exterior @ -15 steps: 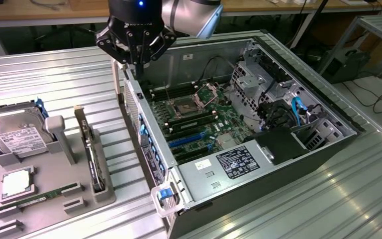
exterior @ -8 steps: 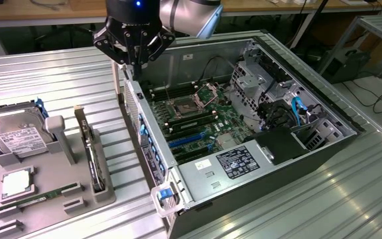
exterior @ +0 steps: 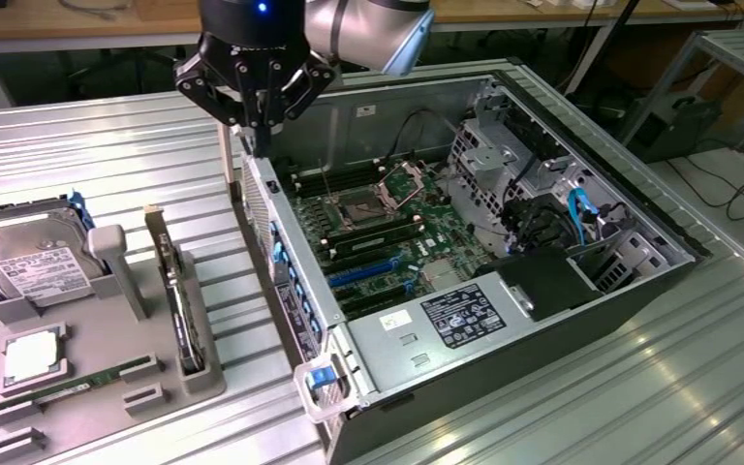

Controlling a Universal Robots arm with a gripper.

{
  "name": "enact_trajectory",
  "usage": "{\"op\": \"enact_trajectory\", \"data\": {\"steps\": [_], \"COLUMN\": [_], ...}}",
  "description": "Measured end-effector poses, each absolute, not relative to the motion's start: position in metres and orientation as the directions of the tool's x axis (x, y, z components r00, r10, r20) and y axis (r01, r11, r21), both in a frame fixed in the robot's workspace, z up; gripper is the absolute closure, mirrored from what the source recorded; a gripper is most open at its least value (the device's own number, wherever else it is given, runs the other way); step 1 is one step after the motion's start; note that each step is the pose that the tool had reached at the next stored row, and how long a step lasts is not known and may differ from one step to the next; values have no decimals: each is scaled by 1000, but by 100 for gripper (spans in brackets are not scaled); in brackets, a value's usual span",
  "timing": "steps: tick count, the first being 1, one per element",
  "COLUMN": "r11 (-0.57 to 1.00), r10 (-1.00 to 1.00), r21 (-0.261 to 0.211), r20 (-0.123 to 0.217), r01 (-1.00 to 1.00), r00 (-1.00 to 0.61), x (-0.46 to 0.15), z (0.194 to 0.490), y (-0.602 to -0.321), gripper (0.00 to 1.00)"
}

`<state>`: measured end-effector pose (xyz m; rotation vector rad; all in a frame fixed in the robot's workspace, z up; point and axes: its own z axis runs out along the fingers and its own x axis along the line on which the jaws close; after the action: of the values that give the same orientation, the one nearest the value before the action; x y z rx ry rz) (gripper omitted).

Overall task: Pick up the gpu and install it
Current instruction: 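Reach for the gpu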

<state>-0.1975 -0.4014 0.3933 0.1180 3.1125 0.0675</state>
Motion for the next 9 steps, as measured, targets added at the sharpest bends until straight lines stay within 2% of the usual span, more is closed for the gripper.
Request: {"op": "enact_trajectory", "data": {"steps": [9], "r11": [996], "r10": [76], "r21": [44], "r20": [-24], "r01": [75], "r00": [-997], "x": [-203], "z": [393], "y": [-402], "gripper": [89]}}
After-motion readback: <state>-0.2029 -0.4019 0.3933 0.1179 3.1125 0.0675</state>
